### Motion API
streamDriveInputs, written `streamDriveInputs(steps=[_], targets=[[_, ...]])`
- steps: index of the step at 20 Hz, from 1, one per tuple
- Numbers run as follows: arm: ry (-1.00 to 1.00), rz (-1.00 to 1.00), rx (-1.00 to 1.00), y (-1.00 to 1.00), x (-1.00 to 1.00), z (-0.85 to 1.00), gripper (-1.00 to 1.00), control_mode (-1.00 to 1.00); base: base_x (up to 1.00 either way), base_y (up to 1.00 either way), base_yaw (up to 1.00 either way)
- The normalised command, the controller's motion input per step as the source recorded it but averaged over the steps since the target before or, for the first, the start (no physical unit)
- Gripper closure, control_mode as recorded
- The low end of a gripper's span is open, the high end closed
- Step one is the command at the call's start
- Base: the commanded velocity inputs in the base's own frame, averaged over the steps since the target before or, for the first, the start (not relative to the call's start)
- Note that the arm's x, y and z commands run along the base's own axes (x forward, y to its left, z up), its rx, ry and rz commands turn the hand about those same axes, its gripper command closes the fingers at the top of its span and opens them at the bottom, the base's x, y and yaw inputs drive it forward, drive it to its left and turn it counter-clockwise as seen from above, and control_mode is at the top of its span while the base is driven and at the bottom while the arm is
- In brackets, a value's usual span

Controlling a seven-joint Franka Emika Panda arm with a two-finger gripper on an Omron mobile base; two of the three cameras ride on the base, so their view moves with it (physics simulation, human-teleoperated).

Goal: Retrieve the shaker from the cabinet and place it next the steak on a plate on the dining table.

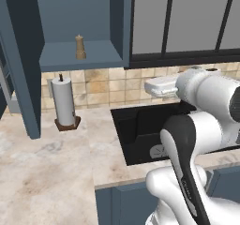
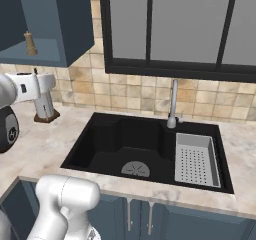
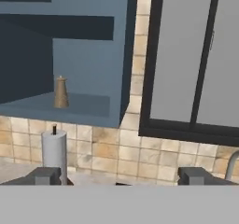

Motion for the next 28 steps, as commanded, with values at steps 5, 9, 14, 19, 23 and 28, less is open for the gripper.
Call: streamDriveInputs(steps=[5,9,14,19,23,28], targets=[[-0.1,0.01,0.08,0.48,-0.1,0.28,-1.0,-1.0,0.0,0.0,0.0],[-0.04,0.06,0.13,0.4,0.0,0.24,-1.0,-1.0,0.0,0.0,0.0],[-0.02,0.08,0.09,0.3,0.0,0.27,-1.0,-1.0,0.0,0.0,0.0],[-0.01,0.07,0.01,0.12,0.0,0.22,-1.0,-1.0,0.0,0.0,0.0],[0.03,0.0,-0.06,0.23,0.03,0.17,-1.0,-1.0,0.0,0.0,0.0],[0.1,-0.01,-0.08,0.29,0.15,0.15,-1.0,-1.0,0.0,0.0,0.0]])
